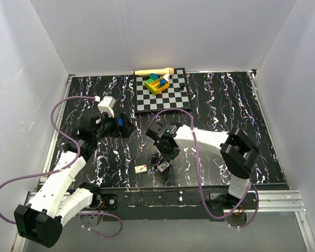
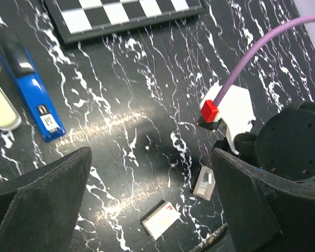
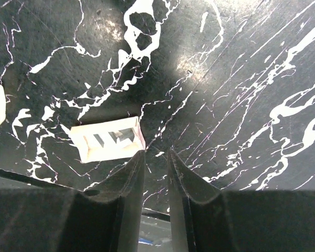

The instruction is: Unload the staples from the stapler

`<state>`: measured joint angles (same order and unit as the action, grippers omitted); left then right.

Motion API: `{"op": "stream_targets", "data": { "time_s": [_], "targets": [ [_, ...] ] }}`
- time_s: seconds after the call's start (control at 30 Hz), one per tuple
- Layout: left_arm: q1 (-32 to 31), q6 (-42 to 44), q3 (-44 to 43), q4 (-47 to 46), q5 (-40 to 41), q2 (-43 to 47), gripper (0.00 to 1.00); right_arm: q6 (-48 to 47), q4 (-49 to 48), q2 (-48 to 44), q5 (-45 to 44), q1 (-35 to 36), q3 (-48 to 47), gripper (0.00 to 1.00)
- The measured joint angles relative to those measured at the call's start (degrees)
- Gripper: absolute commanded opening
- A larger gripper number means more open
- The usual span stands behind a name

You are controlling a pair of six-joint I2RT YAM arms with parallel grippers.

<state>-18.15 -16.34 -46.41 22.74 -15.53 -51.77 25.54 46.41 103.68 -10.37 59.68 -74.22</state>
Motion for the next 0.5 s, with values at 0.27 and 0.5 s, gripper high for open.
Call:
{"op": "stream_targets", "data": {
  "time_s": [0.27, 0.5],
  "targets": [
    [-3.39, -6.38, 6.19, 2.62, 1.14, 1.05, 0.96, -3.93, -1.86, -3.15, 0.55, 0.0, 3.78, 0.29],
    [-4.55, -10.62, 8.68, 5.16, 3.04, 1.84, 0.62, -5.79, -4.57, -3.15, 3.06, -0.04, 4.11, 0.29]
  ]
}}
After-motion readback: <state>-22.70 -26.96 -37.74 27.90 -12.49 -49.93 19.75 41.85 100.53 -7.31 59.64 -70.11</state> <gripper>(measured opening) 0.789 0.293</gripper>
